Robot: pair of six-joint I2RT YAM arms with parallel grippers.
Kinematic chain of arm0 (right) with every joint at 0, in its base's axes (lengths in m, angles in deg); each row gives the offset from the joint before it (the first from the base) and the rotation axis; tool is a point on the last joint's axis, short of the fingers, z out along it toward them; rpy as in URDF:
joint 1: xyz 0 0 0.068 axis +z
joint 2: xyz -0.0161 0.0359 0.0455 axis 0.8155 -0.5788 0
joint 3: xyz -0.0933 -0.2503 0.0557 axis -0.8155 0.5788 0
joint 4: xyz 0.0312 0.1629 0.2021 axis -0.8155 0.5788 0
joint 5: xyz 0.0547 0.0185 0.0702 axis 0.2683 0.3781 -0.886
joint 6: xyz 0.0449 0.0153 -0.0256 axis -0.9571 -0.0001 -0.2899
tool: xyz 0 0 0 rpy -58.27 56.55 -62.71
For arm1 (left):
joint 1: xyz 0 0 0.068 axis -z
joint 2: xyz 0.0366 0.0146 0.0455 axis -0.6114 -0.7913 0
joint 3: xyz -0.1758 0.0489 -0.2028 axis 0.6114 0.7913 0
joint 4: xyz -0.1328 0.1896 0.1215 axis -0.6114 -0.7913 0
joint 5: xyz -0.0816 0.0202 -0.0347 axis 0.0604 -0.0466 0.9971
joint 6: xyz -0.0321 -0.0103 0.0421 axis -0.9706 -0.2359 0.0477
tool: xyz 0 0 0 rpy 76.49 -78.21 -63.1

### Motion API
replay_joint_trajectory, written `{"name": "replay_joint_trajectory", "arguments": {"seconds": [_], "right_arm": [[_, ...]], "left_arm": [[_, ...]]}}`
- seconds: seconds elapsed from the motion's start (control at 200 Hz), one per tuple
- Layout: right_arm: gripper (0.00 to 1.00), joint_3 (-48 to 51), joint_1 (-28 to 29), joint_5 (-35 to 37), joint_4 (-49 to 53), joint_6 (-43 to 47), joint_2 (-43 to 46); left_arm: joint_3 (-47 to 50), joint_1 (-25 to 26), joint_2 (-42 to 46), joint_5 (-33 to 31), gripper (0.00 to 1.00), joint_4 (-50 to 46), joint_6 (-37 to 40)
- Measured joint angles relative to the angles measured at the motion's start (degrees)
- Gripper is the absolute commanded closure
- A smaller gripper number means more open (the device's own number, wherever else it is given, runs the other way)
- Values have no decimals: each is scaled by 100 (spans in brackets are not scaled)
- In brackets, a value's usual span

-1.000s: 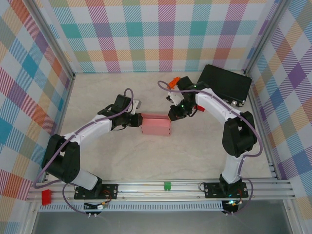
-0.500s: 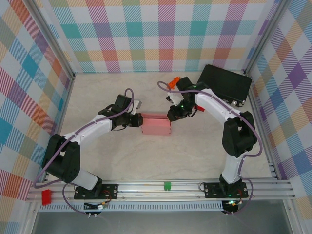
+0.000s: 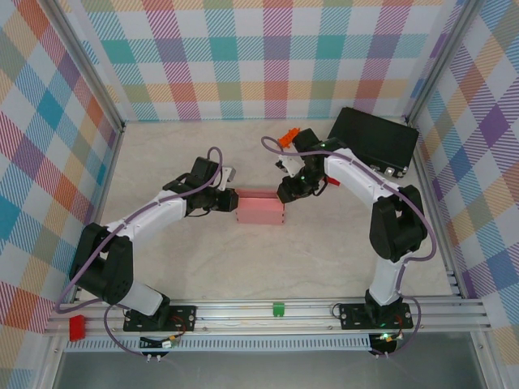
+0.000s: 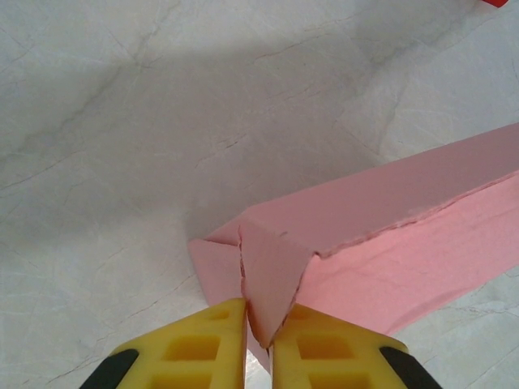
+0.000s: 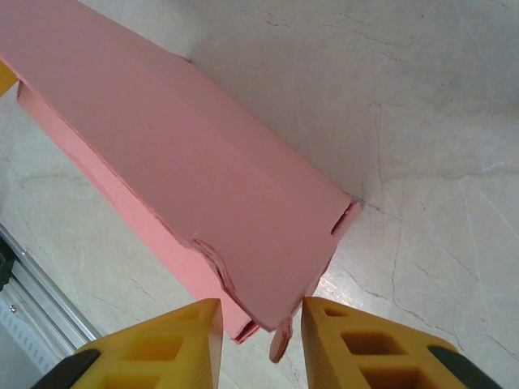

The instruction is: Fold the paper box

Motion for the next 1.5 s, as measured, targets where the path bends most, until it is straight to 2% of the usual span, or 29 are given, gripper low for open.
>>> {"name": "replay_joint_trajectory", "arguments": {"seconds": [0.715, 1.06, 1.335, 1.5], "right_arm": [[67, 66, 0, 111, -48, 0, 57], [65, 68, 0, 138, -109, -4, 153], [64, 118, 0, 199, -155, -9, 271], [64, 221, 0, 208, -170, -24, 343]], "left_arm": [[2, 2, 535, -264, 79, -138, -17], [7, 0, 739, -555, 75, -131, -17], [7, 0, 647, -601, 65, -114, 15], [7, 0, 529, -579, 63, -105, 26]]}}
